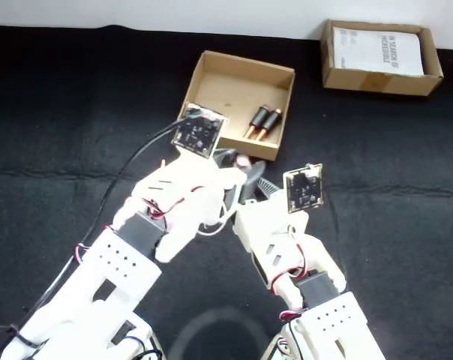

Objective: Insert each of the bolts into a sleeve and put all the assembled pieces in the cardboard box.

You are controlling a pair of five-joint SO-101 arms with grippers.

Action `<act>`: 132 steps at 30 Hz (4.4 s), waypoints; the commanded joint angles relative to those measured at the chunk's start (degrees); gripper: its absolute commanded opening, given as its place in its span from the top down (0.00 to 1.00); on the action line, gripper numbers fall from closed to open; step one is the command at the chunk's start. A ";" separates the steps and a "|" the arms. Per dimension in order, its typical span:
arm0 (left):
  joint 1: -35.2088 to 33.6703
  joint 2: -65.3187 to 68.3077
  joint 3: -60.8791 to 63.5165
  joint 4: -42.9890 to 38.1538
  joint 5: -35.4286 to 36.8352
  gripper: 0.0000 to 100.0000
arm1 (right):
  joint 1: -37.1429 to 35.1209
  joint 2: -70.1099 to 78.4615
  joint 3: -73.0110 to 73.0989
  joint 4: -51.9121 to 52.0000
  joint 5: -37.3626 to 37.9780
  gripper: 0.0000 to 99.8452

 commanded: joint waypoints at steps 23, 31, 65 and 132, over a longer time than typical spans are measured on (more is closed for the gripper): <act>-2.15 -32.84 -15.08 32.62 -2.90 0.91 | 0.13 -0.57 -9.27 5.05 -0.18 0.99; -9.01 -44.62 -10.68 34.29 -2.90 0.98 | 1.80 12.70 -26.86 13.58 -0.44 0.99; -53.41 -59.74 50.42 -4.75 -8.26 0.98 | 9.19 93.32 -121.54 40.22 -0.35 0.99; -97.36 -59.65 50.42 13.80 -8.53 0.98 | -23.43 111.87 -151.52 85.23 -0.09 0.77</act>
